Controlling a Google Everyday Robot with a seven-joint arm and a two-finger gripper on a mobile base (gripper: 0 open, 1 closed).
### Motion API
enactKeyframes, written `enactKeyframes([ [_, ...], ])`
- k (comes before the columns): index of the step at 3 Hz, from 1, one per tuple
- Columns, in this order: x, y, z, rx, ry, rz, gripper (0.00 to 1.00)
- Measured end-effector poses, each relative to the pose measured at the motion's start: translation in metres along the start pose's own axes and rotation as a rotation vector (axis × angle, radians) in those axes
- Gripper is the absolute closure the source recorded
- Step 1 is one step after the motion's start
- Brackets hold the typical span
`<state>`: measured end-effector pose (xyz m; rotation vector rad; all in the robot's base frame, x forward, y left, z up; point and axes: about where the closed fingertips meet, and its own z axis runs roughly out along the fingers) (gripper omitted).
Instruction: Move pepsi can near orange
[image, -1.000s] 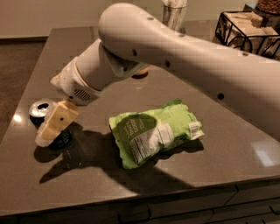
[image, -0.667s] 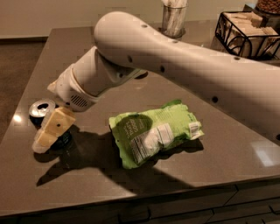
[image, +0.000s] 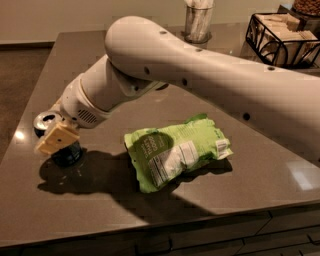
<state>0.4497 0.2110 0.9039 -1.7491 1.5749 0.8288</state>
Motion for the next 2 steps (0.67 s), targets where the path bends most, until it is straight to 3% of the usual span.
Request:
enactKeyframes([
  [2,0.004,-0.046,-0.055,0.198,-0.047,0.093,0.88],
])
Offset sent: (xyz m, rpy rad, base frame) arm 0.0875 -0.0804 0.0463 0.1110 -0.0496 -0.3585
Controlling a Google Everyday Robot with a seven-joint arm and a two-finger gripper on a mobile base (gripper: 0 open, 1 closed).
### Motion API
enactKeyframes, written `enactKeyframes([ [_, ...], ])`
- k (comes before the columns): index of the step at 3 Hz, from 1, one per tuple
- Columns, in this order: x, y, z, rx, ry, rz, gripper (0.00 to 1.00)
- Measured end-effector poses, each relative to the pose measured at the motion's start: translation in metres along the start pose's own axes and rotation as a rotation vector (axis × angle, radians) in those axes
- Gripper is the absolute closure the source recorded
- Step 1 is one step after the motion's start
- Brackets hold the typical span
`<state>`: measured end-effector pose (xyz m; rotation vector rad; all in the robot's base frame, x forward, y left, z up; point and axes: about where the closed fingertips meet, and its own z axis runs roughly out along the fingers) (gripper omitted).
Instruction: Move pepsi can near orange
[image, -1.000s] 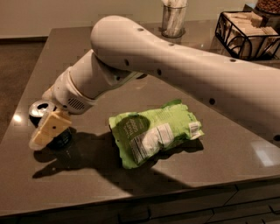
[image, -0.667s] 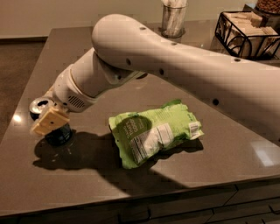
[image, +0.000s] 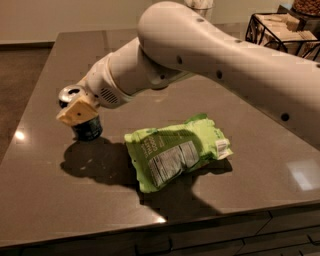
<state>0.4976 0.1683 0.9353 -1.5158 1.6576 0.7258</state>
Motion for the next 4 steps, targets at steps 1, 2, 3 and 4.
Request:
enactKeyframes([
  [1,0.006,-0.035,-0.020,0.089,-0.047,0.053,1.00],
  [2,0.016,-0.068,-0.036,0.162,-0.082,0.108,1.00],
  [3,0.036,-0.099,-0.056,0.236,-0.084,0.169,1.00],
  [4,0.056,-0.122,-0.082,0.308,-0.064,0.217,1.00],
])
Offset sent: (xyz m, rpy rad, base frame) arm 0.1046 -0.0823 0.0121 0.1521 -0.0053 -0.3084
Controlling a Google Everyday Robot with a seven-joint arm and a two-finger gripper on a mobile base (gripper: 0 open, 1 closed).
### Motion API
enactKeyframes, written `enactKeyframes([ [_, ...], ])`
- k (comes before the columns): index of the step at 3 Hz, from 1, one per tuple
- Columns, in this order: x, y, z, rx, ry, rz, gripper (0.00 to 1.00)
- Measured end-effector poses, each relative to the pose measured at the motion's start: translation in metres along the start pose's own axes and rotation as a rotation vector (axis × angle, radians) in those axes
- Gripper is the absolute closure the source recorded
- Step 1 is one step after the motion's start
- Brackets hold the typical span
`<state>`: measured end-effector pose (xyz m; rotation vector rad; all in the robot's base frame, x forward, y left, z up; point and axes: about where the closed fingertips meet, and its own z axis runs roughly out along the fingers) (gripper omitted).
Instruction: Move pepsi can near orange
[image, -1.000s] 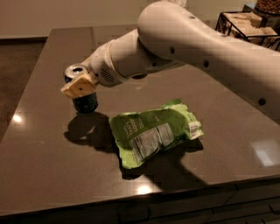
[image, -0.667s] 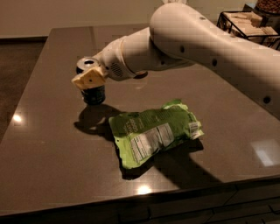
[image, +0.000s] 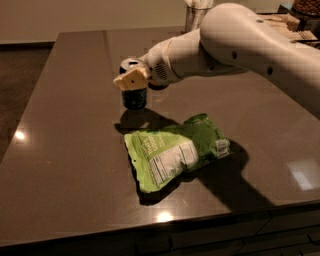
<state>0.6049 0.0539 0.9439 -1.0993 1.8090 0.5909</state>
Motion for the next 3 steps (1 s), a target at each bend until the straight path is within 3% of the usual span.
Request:
enactKeyframes([
  [3,0.028,-0.070,-0.029,0.129,0.064,0.035,1.00],
])
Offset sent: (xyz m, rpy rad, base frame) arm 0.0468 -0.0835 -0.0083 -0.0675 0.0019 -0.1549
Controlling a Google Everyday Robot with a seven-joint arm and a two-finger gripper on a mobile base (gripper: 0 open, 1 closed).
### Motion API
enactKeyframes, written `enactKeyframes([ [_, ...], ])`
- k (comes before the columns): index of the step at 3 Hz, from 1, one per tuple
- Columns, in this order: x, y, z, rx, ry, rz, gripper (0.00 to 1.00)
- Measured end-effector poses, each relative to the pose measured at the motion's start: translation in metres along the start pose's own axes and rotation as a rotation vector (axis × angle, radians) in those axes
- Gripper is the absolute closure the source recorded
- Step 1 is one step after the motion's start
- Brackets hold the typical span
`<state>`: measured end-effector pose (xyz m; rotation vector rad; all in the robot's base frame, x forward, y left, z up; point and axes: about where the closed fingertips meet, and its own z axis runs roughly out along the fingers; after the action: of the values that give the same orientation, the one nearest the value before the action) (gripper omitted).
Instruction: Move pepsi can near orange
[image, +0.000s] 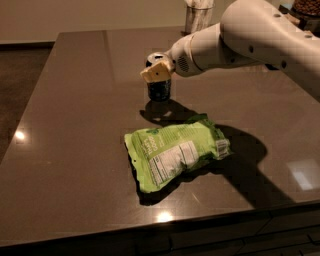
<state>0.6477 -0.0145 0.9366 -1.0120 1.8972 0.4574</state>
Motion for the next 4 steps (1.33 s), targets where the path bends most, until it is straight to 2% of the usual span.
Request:
enactKeyframes([
  [1,0.009,-0.019,0.005,0.020,0.024,0.019,0.82],
  [3,0.024,-0.049,0.009,0.054,0.032,0.056,0.35],
  [4,0.030,-0.056,0.004,0.077,0.033,0.056,0.12],
])
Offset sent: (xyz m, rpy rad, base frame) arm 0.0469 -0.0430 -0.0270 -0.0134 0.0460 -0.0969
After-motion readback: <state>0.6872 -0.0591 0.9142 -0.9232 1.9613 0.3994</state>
